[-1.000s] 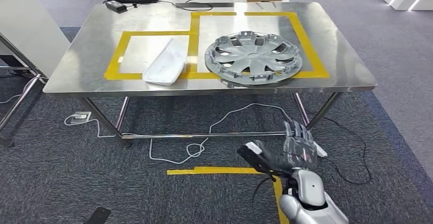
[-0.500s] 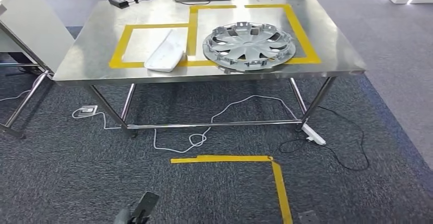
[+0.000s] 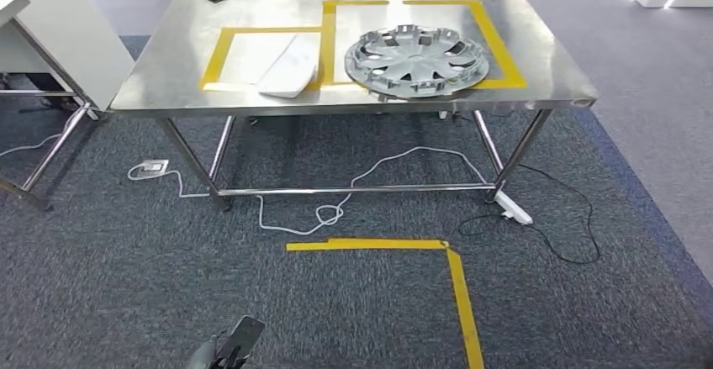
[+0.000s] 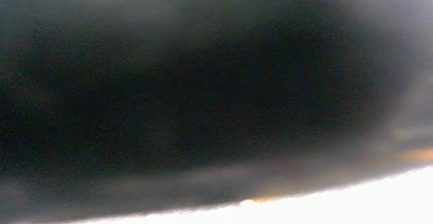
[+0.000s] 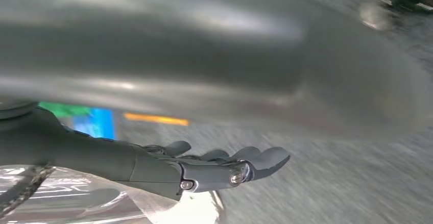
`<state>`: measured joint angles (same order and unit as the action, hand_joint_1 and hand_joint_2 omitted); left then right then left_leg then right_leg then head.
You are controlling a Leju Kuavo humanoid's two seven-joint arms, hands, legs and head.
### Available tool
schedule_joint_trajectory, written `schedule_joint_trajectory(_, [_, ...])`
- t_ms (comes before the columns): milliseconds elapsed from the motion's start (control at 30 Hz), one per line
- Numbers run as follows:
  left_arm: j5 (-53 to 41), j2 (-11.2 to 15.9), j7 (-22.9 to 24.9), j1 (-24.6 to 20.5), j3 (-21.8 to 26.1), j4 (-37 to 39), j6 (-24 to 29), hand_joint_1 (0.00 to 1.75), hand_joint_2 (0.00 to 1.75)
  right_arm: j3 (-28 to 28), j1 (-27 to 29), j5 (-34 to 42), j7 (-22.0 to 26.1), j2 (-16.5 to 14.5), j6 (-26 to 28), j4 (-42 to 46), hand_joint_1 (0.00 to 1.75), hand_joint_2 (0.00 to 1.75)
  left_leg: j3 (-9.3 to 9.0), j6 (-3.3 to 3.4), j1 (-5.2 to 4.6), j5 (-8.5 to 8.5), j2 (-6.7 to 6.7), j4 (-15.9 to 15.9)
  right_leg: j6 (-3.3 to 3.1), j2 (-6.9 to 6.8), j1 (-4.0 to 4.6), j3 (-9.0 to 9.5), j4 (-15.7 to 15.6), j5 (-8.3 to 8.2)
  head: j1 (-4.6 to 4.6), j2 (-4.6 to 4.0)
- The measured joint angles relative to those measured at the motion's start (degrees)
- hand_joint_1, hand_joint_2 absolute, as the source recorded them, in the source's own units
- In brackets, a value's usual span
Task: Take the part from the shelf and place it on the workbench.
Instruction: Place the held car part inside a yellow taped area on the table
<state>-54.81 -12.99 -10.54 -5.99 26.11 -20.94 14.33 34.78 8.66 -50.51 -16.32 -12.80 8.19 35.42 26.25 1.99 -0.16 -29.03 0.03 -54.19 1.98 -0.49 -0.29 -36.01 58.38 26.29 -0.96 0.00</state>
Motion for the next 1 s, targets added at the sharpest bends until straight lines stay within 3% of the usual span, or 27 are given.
schedule_joint_trajectory(67, [-0.86, 1.36, -1.50, 1.38, -1.69, 0.09, -1.39, 0.00, 0.00, 2.78, 1.09, -1.99, 1.83, -1.29, -2.33, 1.83, 0.00, 0.00, 1.68, 0.47, 0.01, 1.33, 0.25, -0.04, 0.33, 0.22, -0.17, -1.95, 6.66, 6.30, 0.27, 0.00])
schedule_joint_trajectory(100, [-1.13, 2.40, -2.79, 2.17, -2.47, 0.26, -2.04, 0.00, 0.00, 3.89, 1.57, -3.13, 3.05, -1.84, -3.17, 2.90, 0.00, 0.00, 2.56, 0.47, -0.04, 2.01, 0.38, -0.10, 0.47, 0.26, -0.23, -2.66, 10.55, 8.51, 0.32, 0.00])
schedule_joint_trajectory(133, [-1.25, 3.56, -4.26, 2.86, -3.17, 0.61, -2.55, 0.00, 0.00, 4.90, 1.89, -4.36, 4.36, -2.26, -3.74, 3.76, 0.00, 0.00, 3.48, 0.40, -0.07, 2.69, 0.53, -0.20, 0.57, 0.26, -0.26, -2.84, 13.55, 9.23, 0.32, 0.00])
schedule_joint_trajectory(167, [-1.21, 4.80, -5.66, 3.40, -3.73, 1.12, -2.81, 0.00, 0.00, 5.85, 1.97, -5.61, 5.63, -2.53, -3.98, 4.30, 0.00, 0.00, 4.44, 0.27, -0.08, 3.34, 0.68, -0.35, 0.63, 0.26, -0.30, -2.20, 14.85, 8.44, 0.31, -0.01])
schedule_joint_trajectory(200, [-1.13, 5.96, -6.80, 3.78, -4.14, 1.71, -2.86, 0.00, 0.00, 6.76, 1.92, -6.91, 6.84, -2.67, -3.95, 4.59, 0.00, 0.00, 5.41, 0.12, -0.07, 3.93, 0.76, -0.55, 0.63, 0.26, -0.36, -0.63, 14.12, 6.74, 0.30, -0.01])
schedule_joint_trajectory(267, [-0.98, 7.83, -8.22, 4.19, -4.87, 2.93, -2.70, 0.00, 0.00, 8.47, 1.47, -9.70, 9.39, -2.76, -3.04, 4.77, 0.00, 0.00, 7.15, -0.34, -0.13, 5.00, 0.74, -1.05, 0.48, 0.33, -0.43, 5.36, 7.21, 4.22, 0.32, -0.01])
schedule_joint_trajectory(333, [-1.00, 8.98, -8.75, 4.36, -5.49, 3.99, -2.41, 0.00, 0.00, 9.81, 0.58, -12.47, 12.07, -2.75, -1.28, 4.49, 0.00, 0.00, 8.29, -0.91, -0.27, 6.14, 0.67, -1.56, 0.04, 0.54, -0.33, 11.43, -1.49, 5.13, 0.29, 0.00])
schedule_joint_trajectory(367, [-1.08, 9.38, -8.85, 4.44, -5.74, 4.47, -2.28, 0.00, 0.00, 10.36, 0.03, -13.66, 13.22, -2.73, -0.36, 4.06, 0.00, 0.00, 8.63, -1.19, -0.30, 6.75, 0.67, -1.66, -0.18, 0.65, -0.20, 12.73, -3.94, 5.79, 0.31, 0.00])
schedule_joint_trajectory(400, [-1.21, 9.71, -8.91, 4.54, -5.97, 4.93, -2.16, 0.00, 0.00, 10.85, -0.48, -14.76, 14.13, -2.70, 0.43, 3.44, 0.00, 0.00, 8.91, -1.46, -0.24, 7.38, 0.67, -1.70, -0.47, 0.68, -0.09, 12.89, -5.02, 5.97, 0.27, 0.00])
schedule_joint_trajectory(467, [-1.56, 10.27, -8.86, 4.79, -6.44, 5.74, -1.99, 0.00, 0.00, 11.69, -1.31, -16.36, 15.13, -2.61, 1.55, 1.96, 0.00, 0.00, 9.41, -2.03, -0.01, 7.03, 0.49, -2.08, -1.28, 0.42, -0.12, 11.72, -4.94, 5.20, 0.33, -0.01])
schedule_joint_trajectory(500, [-1.73, 10.47, -8.80, 4.95, -6.68, 6.05, -1.93, 0.00, 0.00, 12.02, -1.61, -16.88, 15.32, -2.53, 1.86, 1.30, 0.00, 0.00, 9.84, -2.34, 0.09, 5.26, 0.38, -3.41, -1.81, 0.21, -0.17, 11.26, -4.94, 4.71, 0.22, 0.00])
schedule_joint_trajectory(533, [-1.84, 10.61, -8.73, 5.07, -6.87, 6.33, -1.88, 0.00, 0.00, 12.31, -1.86, -17.19, 15.41, -2.45, 2.07, 0.69, 0.00, 0.00, 10.50, -2.65, 0.20, 2.46, 0.30, -5.97, -2.22, 0.01, -0.20, 10.69, -4.92, 4.18, 0.10, 0.00])
schedule_joint_trajectory(600, [-2.02, 10.73, -8.66, 5.22, -7.12, 6.79, -1.85, 0.00, 0.00, 12.84, -2.28, -17.51, 15.48, -2.22, 2.28, -0.44, 0.00, 0.00, 11.84, -3.08, 0.34, -3.37, 0.27, -13.24, -2.63, -0.24, 0.02, 9.44, -4.65, 3.15, -0.15, 0.00])
schedule_joint_trajectory(633, [-2.07, 10.80, -8.65, 5.25, -7.23, 7.00, -1.82, 0.00, 0.00, 13.12, -2.52, -17.58, 15.53, -2.09, 2.33, -0.99, 0.00, 0.00, 12.03, -3.15, 0.38, -4.70, 0.27, -16.21, -2.67, -0.32, 0.14, 8.71, -4.39, 2.64, -0.18, 0.00])
schedule_joint_trajectory(667, [-2.11, 10.91, -8.65, 5.29, -7.38, 7.19, -1.80, 0.00, 0.00, 13.41, -2.74, -17.63, 15.59, -1.98, 2.36, -1.47, 0.00, 0.00, 11.56, -3.09, 0.39, -4.59, 0.27, -17.59, -2.70, -0.36, 0.25, 7.92, -4.02, 2.18, -0.17, 0.00])
schedule_joint_trajectory(700, [-2.14, 11.02, -8.65, 5.34, -7.55, 7.33, -1.76, 0.00, 0.00, 13.70, -2.91, -17.64, 15.68, -1.89, 2.36, -1.83, 0.00, 0.00, 10.24, -2.90, 0.37, -3.39, 0.26, -16.98, -2.70, -0.38, 0.36, 7.09, -3.59, 1.79, -0.19, 0.00])
schedule_joint_trajectory(767, [-2.15, 11.31, -8.65, 5.45, -7.86, 7.49, -1.69, 0.00, 0.00, 14.11, -3.06, -17.64, 15.86, -1.81, 2.34, -2.30, 0.00, 0.00, 5.48, -1.98, 0.18, -0.54, 0.17, -10.63, -2.58, -0.37, 0.53, 5.62, -2.83, 1.26, -0.17, 0.00])
schedule_joint_trajectory(833, [-2.18, 11.56, -8.66, 5.52, -8.04, 7.62, -1.63, 0.00, 0.00, 14.35, -3.24, -17.64, 15.98, -1.76, 2.34, -2.69, 0.00, 0.00, 1.52, -1.02, -0.14, 0.21, 0.07, -3.97, -2.16, -0.43, 0.65, 4.72, -2.35, 0.67, -0.13, 0.00])
schedule_joint_trajectory(933, [-2.21, 11.70, -8.67, 5.59, -8.13, 7.84, -1.56, 0.00, 0.00, 14.66, -3.51, -17.63, 16.07, -1.70, 2.32, -3.17, 0.00, 0.00, 0.86, -0.39, -0.42, 0.49, 0.08, -1.33, -1.11, -0.48, 0.43, 3.85, -2.33, -0.40, -0.18, 0.00])
schedule_joint_trajectory(1000, [-2.21, 11.67, -8.67, 5.47, -8.18, 7.94, -1.54, 0.00, 0.00, 14.89, -3.52, -17.62, 16.08, -1.65, 2.32, -3.37, 0.00, 0.00, 1.34, 0.11, -0.16, 1.35, 0.19, -0.28, -0.48, -0.18, 0.36, 2.80, -1.12, 1.26, -0.03, 0.00])
